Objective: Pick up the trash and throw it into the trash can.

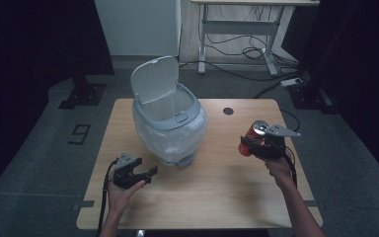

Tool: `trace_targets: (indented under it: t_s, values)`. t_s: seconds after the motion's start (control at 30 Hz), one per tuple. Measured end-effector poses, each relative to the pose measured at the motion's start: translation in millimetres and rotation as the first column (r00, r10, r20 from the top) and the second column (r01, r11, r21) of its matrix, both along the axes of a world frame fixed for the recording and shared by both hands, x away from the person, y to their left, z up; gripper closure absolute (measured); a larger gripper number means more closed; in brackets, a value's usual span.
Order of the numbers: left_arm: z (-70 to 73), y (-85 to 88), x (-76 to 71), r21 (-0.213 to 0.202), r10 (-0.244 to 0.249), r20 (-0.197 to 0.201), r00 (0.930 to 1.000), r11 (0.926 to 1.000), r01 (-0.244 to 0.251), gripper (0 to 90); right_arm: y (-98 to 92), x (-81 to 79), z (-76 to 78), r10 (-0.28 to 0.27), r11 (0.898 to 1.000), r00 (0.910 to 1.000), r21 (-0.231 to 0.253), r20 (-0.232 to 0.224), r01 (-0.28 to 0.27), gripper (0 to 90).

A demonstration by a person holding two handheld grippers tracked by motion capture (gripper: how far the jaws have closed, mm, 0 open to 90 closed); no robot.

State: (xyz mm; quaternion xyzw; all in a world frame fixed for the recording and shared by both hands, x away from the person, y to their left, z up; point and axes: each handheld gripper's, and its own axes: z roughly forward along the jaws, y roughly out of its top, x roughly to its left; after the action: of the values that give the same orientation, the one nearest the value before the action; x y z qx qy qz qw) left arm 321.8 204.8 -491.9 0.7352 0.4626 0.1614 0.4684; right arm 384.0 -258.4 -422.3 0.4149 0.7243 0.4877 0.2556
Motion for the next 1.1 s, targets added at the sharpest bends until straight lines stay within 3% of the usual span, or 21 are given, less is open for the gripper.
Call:
trace_targets:
  t_s: [0.43,1.1]
  values:
    - [0.1,-0.1,-0.2,-0.002,-0.003,-0.001,1.0,1.0,0.003,22.3,3.4,-10.2,45.9,0.043,0.998,0.9973,0.032,0.06,-0.045,35.0]
    - [-0.8,0.5,0.7,-0.002,-0.004,-0.008,1.0,1.0,0.004,22.3,21.6,-4.4,81.7,0.102,0.993,0.9897,0.048,0.101,-0.107,34.9]
